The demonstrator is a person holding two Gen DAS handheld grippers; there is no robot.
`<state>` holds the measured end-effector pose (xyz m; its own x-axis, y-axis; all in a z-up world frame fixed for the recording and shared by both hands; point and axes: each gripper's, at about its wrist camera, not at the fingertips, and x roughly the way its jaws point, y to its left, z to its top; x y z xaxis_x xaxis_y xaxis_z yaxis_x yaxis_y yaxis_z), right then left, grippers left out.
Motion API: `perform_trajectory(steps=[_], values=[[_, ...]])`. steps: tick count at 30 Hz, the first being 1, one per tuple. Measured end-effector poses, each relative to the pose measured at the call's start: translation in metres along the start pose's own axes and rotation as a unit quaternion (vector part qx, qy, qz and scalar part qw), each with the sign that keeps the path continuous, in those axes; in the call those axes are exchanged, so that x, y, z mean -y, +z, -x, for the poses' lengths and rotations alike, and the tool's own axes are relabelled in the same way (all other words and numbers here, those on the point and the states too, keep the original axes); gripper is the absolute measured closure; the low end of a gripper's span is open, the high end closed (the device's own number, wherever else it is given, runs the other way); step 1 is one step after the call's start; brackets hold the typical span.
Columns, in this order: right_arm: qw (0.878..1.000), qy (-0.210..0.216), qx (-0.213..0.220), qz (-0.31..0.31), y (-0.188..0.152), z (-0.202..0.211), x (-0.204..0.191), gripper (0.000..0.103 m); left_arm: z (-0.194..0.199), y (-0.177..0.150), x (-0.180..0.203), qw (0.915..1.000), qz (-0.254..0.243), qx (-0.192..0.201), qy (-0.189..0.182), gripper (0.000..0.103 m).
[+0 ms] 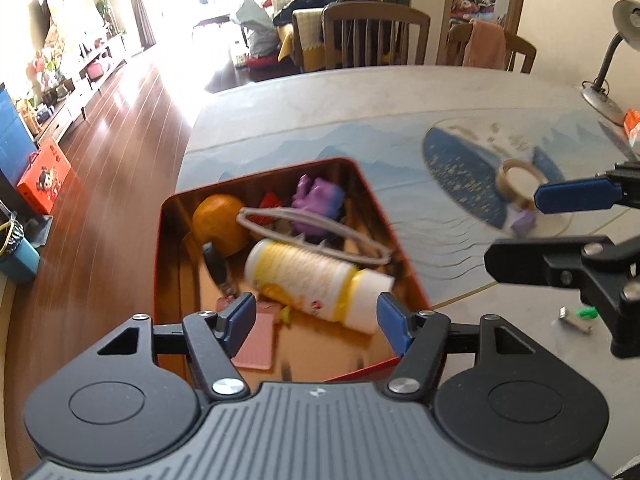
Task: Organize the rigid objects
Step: 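Withdraw both open tools from the box back over the table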
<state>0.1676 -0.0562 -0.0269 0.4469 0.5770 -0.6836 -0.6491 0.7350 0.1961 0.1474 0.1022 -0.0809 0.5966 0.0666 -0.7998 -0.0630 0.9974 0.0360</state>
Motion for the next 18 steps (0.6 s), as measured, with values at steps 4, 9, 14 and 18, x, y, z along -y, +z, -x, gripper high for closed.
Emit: perform_trajectory(steps=[4,9,14,18], values=[[1.0,0.001,0.005,-0.007,-0.008,0.016,0.012,0.019,0.009,0.003,0.016,0.9999,0.0,0.011,-0.001,0.036],[1.0,-0.009,0.016,-0.015,-0.021,0.037,0.031,0.011,0.016,0.005,0.038,0.9997,0.001,0.026,0.005,0.026],[0.999,-0.02,0.026,-0.026,-0.036,0.055,0.056,0.001,0.019,0.008,0.055,0.9994,0.01,0.033,0.004,0.025],[0.998,-0.02,0.031,-0.041,-0.046,0.066,0.081,0.0,0.021,0.008,0.07,0.9991,0.018,0.04,-0.002,0.021]])
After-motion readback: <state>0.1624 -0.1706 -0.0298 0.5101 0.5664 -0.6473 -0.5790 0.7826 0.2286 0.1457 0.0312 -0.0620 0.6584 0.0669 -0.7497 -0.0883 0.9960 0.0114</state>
